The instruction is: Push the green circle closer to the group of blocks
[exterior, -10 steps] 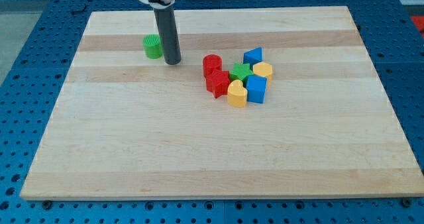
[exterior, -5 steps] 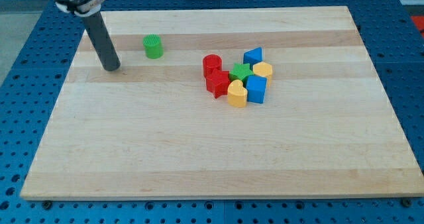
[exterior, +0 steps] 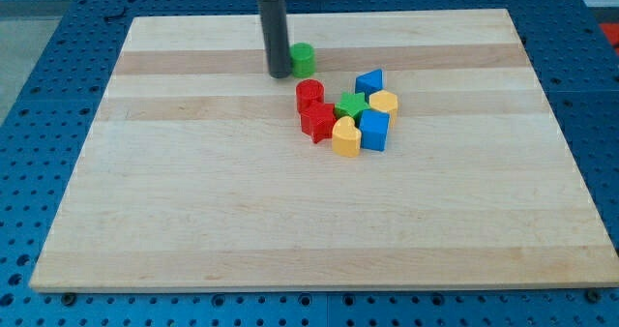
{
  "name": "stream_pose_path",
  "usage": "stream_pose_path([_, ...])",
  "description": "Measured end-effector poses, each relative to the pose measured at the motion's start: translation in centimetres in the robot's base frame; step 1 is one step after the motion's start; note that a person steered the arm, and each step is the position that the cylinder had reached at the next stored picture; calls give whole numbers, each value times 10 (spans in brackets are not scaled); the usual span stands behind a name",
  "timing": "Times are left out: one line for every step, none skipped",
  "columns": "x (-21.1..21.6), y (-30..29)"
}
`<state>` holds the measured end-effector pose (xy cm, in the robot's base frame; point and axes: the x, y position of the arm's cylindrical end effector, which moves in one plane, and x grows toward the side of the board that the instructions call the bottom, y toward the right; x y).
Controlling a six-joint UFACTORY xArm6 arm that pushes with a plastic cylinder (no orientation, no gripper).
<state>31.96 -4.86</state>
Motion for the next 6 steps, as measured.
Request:
stream_pose_path([-11,-2])
stream_pose_path([-23,-13])
stream_pose_path([-37,-6])
stream_pose_path([-46,15])
stream_pose_path([-42,33])
stream_pose_path([-16,51])
